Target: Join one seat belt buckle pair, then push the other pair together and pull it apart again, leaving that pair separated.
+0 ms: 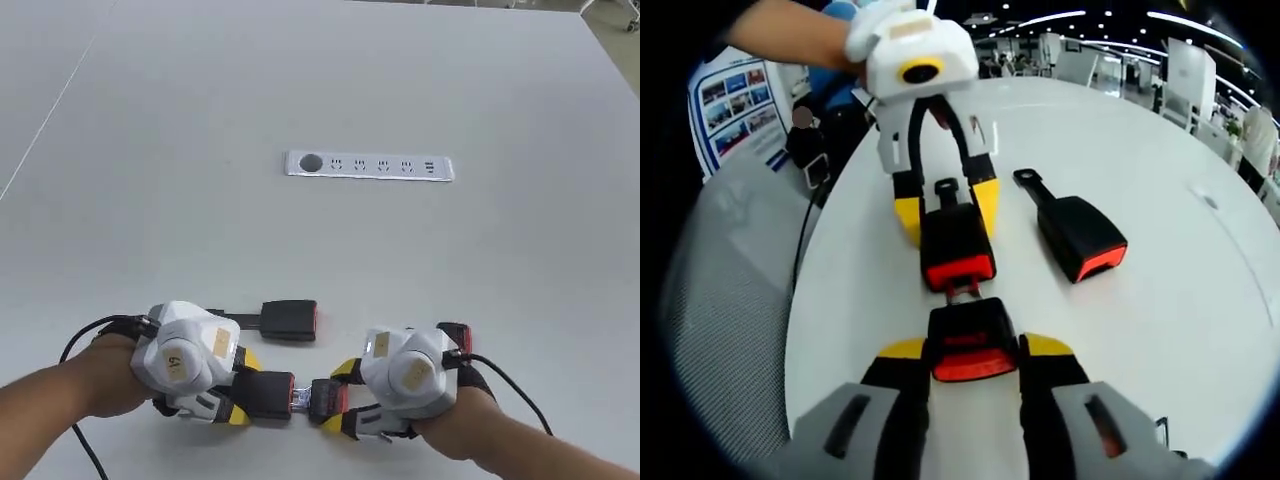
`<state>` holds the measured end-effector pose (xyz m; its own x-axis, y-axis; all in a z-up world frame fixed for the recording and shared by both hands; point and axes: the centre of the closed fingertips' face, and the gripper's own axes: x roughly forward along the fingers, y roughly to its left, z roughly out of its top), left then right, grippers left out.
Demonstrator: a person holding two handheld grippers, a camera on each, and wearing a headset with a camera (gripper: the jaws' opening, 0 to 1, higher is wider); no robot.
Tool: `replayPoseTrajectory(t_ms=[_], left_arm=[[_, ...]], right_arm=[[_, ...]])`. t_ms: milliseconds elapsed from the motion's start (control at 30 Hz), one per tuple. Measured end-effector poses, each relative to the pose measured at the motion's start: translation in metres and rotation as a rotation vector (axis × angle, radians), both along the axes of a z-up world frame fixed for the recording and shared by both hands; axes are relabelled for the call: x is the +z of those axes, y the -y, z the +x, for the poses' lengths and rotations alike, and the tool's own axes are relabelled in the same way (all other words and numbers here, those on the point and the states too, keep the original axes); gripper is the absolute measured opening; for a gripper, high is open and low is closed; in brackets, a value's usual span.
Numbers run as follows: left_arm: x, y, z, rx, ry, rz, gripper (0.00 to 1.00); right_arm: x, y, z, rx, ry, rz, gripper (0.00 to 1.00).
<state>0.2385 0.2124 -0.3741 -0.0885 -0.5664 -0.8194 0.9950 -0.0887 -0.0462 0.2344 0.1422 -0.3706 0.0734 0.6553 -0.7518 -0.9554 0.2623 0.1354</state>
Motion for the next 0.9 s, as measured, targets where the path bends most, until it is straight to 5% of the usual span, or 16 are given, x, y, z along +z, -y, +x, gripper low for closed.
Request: replayPoseTrajectory(t_ms=[200,900], left_arm=[[0.000,0.001,0.000,-0.007,-0.004,0.010,0.32],[0.001,-0.001,0.000,0.003,0.002,0.005,0.33]], right_arm=[[0.000,-0.014,-0.002,-0.013,0.006,0.016,0.34],[0.001,-0.012,-0.003,-0.011,0.011,0.008,0.34]])
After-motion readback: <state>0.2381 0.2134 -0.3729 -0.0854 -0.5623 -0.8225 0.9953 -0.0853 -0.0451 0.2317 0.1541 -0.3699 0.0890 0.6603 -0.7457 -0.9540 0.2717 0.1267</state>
